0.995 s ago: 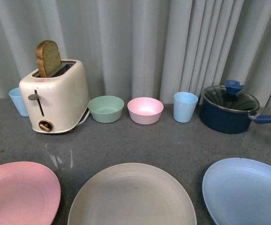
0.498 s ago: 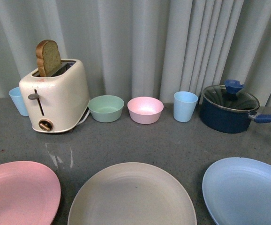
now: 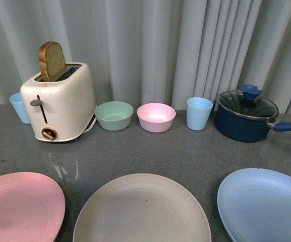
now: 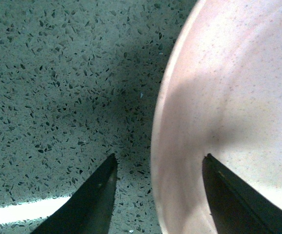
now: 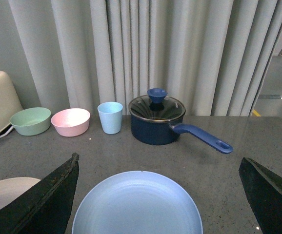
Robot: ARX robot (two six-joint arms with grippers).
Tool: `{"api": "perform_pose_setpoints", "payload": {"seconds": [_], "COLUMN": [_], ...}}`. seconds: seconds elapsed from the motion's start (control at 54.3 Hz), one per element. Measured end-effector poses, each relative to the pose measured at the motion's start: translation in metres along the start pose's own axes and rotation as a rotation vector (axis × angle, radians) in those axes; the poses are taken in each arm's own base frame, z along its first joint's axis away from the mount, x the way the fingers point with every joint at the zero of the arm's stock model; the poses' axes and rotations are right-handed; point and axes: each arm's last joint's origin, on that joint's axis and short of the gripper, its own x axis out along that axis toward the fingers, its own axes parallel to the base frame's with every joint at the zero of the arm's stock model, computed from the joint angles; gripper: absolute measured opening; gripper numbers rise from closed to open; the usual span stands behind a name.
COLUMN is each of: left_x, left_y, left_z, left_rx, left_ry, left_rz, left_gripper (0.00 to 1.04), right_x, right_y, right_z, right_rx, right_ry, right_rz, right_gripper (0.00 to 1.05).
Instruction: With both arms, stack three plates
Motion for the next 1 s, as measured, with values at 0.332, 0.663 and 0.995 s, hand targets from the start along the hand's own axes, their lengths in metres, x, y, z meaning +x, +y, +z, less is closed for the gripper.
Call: {"api": "perform_pose_setpoints", "payload": {"seconds": [0.332, 0.663, 0.995], "left_x": [-0.010, -0.045, -0.092], "left_y": [0.008, 0.029, 0.020], "left_z": [0.006, 0.025, 0.054], "left_rx": [-0.042, -0.150, -0.235], "left_ry": [-0.021, -0.074, -0.181], "left_rz": [-0.032, -0.103, -0.223], "left_gripper": [0.06, 0.04, 0.04], "right_x": [0.000, 0.000, 0.000], "right_y": [0.000, 0.000, 0.000], "right_z": [0.000, 0.000, 0.000], "right_rx": [0.000, 0.000, 0.000], "right_ry": [0.000, 0.000, 0.000], "right_rz": [0.000, 0.000, 0.000], "right_gripper": [0.97, 0.97, 0.97]}}
